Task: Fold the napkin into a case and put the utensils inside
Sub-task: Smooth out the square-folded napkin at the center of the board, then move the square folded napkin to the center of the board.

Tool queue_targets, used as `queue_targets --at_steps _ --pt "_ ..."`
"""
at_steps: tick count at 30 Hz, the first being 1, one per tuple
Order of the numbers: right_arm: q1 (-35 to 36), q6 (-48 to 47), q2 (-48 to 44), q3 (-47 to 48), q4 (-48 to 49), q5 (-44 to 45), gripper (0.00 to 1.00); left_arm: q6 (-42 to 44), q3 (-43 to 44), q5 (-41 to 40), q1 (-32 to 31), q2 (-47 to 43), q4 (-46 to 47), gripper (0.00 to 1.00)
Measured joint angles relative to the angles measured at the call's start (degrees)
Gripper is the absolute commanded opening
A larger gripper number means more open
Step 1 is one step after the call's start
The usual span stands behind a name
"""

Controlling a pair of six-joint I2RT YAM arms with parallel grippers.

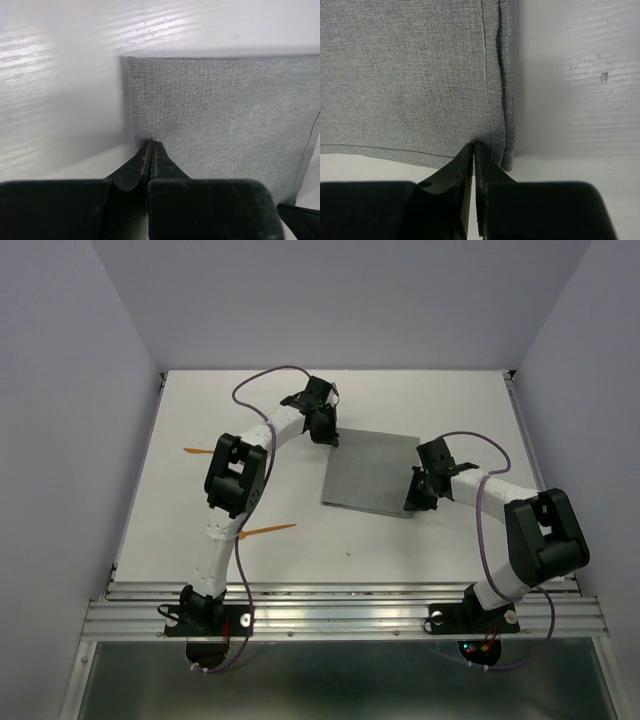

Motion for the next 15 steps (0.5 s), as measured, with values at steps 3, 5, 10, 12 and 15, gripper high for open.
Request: queue_targets --at_steps 3,5,10,12,15 --pt "-0.13 0.33 0.5 -0.44 0.9 0.04 0.1 0.04 -3.5 0.13 0.13 -1.38 1.79 0.0" --pt "-0.13 0.39 0.83 -0.35 1.64 0.02 0.1 0.22 -7.5 0.31 -0.07 -3.78 1.99 0.0" --pt "-0.13 0.39 0.81 -0.35 1.97 0.2 0.1 0.63 -21.09 2.34 -1.46 -14.64 2.84 0.0" --pt "-0.11 0.37 0.81 -0.35 1.97 0.5 0.11 0.74 -27.17 3.78 -2.36 -20.31 4.31 0.0" --pt "-0.11 0.37 0.81 -0.33 1.9 0.72 0.11 0.79 -32.96 5.03 -3.28 -24.94 6.43 0.0"
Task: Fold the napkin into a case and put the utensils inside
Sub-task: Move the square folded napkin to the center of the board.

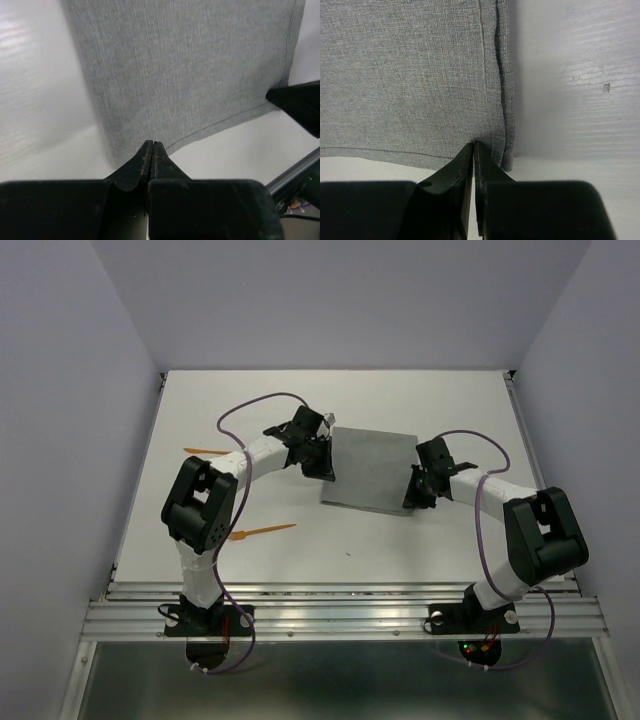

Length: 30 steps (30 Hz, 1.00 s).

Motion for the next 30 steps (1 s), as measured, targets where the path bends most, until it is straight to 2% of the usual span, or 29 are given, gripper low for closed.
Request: queue_targets --at_steps 5,10,16,21,30 --pt "0.0 -0.09 0.0 0.22 -0.07 0.81 0.11 0.0 -6.88 1.36 -0.72 -1.73 2.16 0.0" --pt "0.0 -0.13 0.0 0.26 -0.11 1.4 0.11 0.02 -8.98 1.44 -0.66 -0.22 2.97 0.0" --pt "0.0 -0.13 -0.85 0.26 -0.98 3.02 0.15 0.02 -9.14 0.98 -0.63 0.81 4.24 0.0" --pt "0.0 0.07 -5.57 0.28 -3.06 5.4 0.27 0.0 -11.61 0.79 -0.68 -0.66 6.32 0.0" --pt "-0.09 1.88 -8.04 0.87 -4.35 6.82 0.27 -0.72 -17.86 0.17 -4.02 -5.51 7.08 0.0"
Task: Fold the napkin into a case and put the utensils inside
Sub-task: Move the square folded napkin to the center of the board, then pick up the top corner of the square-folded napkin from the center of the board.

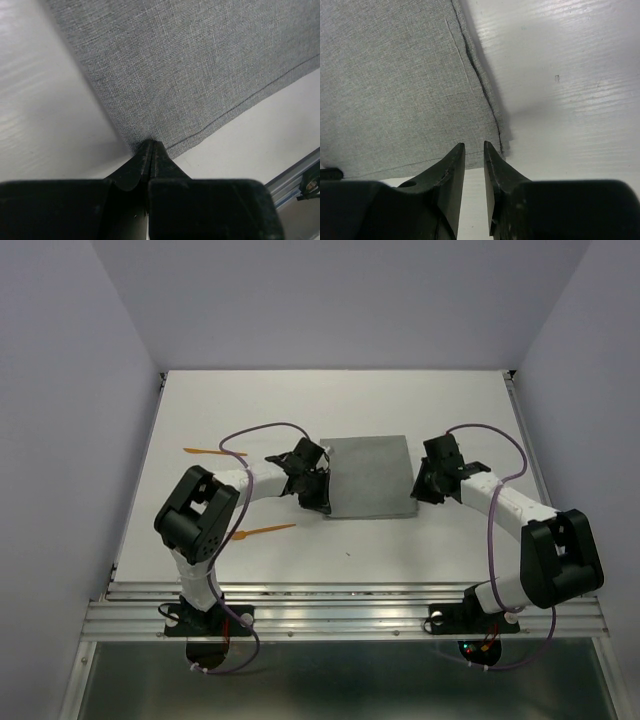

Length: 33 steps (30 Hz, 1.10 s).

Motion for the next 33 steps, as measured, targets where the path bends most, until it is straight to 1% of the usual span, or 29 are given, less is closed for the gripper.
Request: queue_targets --at_steps 5,11,18,24,33 --pt "0.0 0.35 0.0 -0.57 -0.46 -0.94 0.27 -0.63 -0.42 0.0 -1.79 -0.46 -0.33 0.0" --pt "0.0 0.35 0.0 -1.9 -0.72 -0.33 0.27 -0.81 -0.35 -1.31 -1.79 -2.23 -3.37 0.0" --pt "0.0 0.15 0.13 -2.19 -1.64 1.33 0.27 -0.46 2.97 -3.65 -1.62 -6.14 -7.78 0.0" --pt "0.0 -0.37 0.2 -3.04 -1.33 0.09 0.28 -0.15 5.64 -4.98 -0.52 -7.76 -8.37 0.0" --pt "0.0 -0.98 2.71 -3.34 -1.05 -0.63 0.27 -0.15 5.73 -5.29 0.02 -7.76 -9.09 0.0"
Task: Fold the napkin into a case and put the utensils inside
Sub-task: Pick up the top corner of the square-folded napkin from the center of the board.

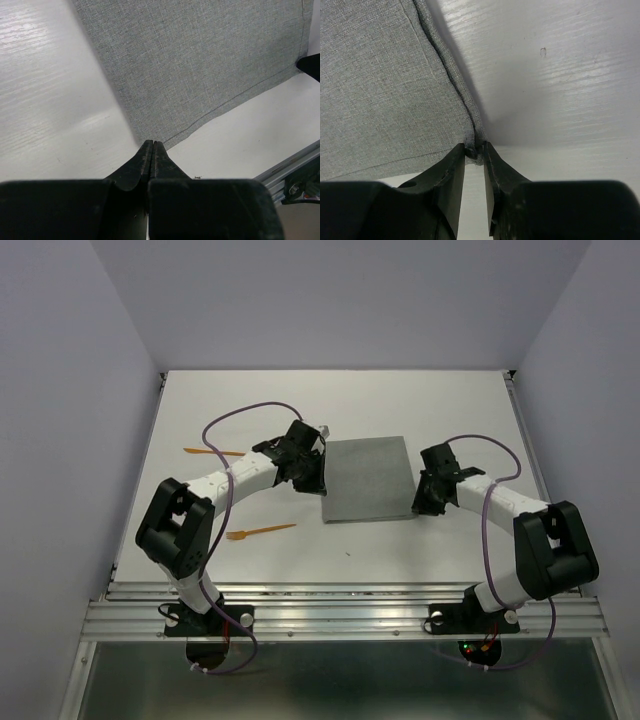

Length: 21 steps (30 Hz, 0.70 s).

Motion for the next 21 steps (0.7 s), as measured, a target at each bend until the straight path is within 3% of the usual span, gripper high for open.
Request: queue_targets --at_steps 11,15,21 --pt "0.0 -0.22 -0.15 0.0 0.39 -0.24 0.13 0.0 0.0 -0.02 0.0 0.0 0.02 0.0" --pt "0.0 -0.26 -0.46 0.0 0.37 -0.26 0.01 0.0 0.0 -0.02 0.0 0.0 0.02 0.0" --pt "0.0 -0.26 -0.7 0.02 0.33 -0.26 0.01 0.04 0.0 -0.02 0.0 0.0 0.02 0.0"
